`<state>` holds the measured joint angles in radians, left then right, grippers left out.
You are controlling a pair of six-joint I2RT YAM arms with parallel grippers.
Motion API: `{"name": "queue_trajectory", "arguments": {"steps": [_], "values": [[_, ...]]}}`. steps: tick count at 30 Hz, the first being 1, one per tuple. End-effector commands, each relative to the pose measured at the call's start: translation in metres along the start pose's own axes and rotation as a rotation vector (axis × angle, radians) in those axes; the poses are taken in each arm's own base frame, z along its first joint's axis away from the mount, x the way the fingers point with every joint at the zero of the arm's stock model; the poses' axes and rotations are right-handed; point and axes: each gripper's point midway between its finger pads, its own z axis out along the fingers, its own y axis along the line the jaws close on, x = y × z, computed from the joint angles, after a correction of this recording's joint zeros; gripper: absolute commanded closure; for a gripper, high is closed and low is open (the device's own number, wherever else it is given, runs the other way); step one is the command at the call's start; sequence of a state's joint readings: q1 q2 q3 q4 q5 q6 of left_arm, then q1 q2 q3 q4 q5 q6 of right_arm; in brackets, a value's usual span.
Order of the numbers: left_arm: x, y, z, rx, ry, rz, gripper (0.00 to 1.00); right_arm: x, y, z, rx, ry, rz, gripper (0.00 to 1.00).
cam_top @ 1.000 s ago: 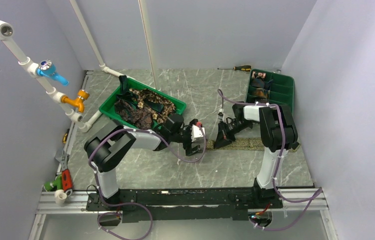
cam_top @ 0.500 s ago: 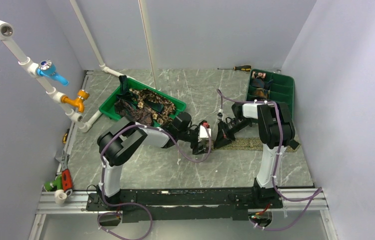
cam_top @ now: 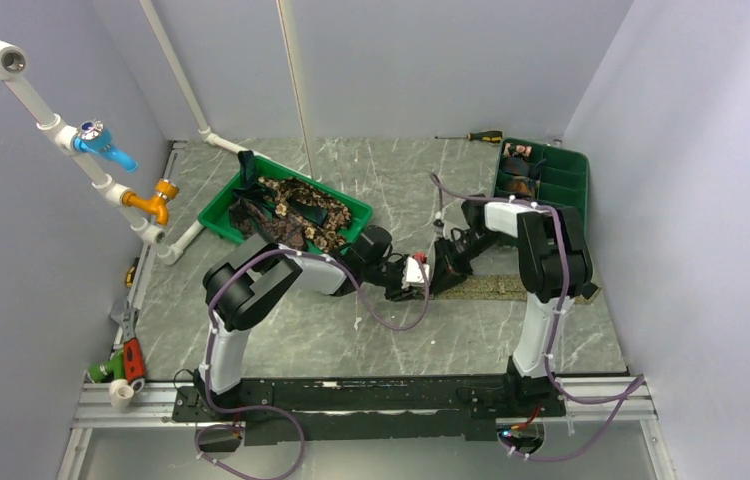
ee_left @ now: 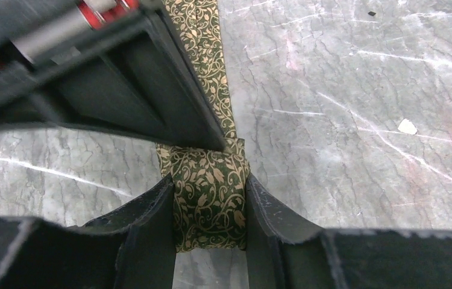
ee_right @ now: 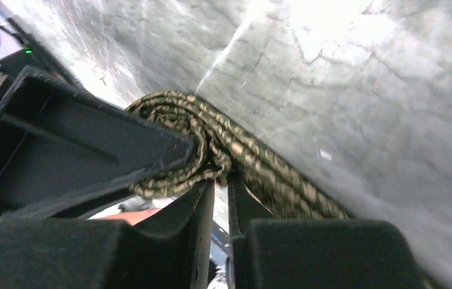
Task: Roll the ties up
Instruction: Roll the tie at the center of the board.
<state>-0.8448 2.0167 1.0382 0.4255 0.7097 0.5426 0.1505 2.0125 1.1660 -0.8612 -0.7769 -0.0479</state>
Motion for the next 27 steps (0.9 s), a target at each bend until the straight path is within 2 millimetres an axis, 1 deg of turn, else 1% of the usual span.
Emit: {"name": "queue_trajectory", "arguments": {"steps": [1,3,5,6,7,8,9,10,11,12,13,14,15,16,18,20,21,23,24,27], "values": [[0.036,-0.02,-0.016,0.025,0.106,-0.112,0.75,-0.038,0.022,-0.063,0.179,-0.209,-0.248,0.8],[0.04,-0.021,-0.02,0.02,0.114,-0.13,0.75,-0.045,0.036,-0.092,0.247,-0.301,-0.33,0.73],[0.041,-0.023,-0.021,0.017,0.116,-0.137,0.75,-0.052,0.054,-0.125,0.316,-0.414,-0.419,0.62],[0.041,-0.023,-0.022,0.016,0.113,-0.138,0.75,-0.055,0.063,-0.141,0.352,-0.487,-0.454,0.54],[0.042,-0.022,-0.022,0.012,0.113,-0.142,0.75,-0.06,0.065,-0.156,0.408,-0.576,-0.457,0.42],[0.042,-0.022,-0.022,0.011,0.11,-0.148,0.75,-0.062,0.06,-0.163,0.456,-0.646,-0.425,0.25],[0.042,-0.021,-0.022,0.007,0.108,-0.151,0.74,-0.06,0.046,-0.165,0.513,-0.699,-0.387,0.04],[0.042,-0.02,-0.021,0.004,0.106,-0.154,0.74,-0.053,0.032,-0.156,0.538,-0.685,-0.407,0.01],[0.041,-0.02,-0.021,0.002,0.101,-0.157,0.74,-0.045,0.024,-0.145,0.522,-0.638,-0.436,0.01],[0.041,-0.019,-0.021,0.001,0.102,-0.16,0.74,-0.036,0.025,-0.135,0.45,-0.58,-0.435,0.02],[0.042,-0.02,-0.021,0.002,0.106,-0.161,0.74,-0.028,0.029,-0.128,0.357,-0.532,-0.41,0.04],[0.041,-0.019,-0.021,0.001,0.105,-0.163,0.73,-0.022,0.039,-0.123,0.256,-0.507,-0.395,0.06],[0.041,-0.019,-0.021,0.001,0.106,-0.163,0.73,-0.019,0.046,-0.119,0.201,-0.503,-0.379,0.06],[0.042,-0.019,-0.021,0.001,0.109,-0.161,0.74,-0.016,0.05,-0.116,0.169,-0.515,-0.365,0.06],[0.044,-0.02,-0.021,0.006,0.114,-0.166,0.73,-0.009,0.055,-0.104,0.109,-0.518,-0.336,0.06],[0.045,-0.02,-0.021,0.005,0.12,-0.176,0.74,0.001,0.05,-0.085,0.057,-0.466,-0.295,0.06],[0.046,-0.02,-0.021,0.005,0.121,-0.189,0.74,0.004,0.05,-0.077,0.024,-0.446,-0.259,0.1],[0.047,-0.022,-0.02,0.008,0.123,-0.22,0.74,0.001,0.047,-0.065,0.004,-0.425,-0.246,0.22],[0.047,-0.024,-0.02,0.015,0.121,-0.23,0.75,-0.002,0.044,-0.061,0.004,-0.419,-0.237,0.27],[0.049,-0.029,-0.02,0.026,0.12,-0.25,0.75,-0.009,0.028,-0.048,0.033,-0.389,-0.208,0.38]]}}
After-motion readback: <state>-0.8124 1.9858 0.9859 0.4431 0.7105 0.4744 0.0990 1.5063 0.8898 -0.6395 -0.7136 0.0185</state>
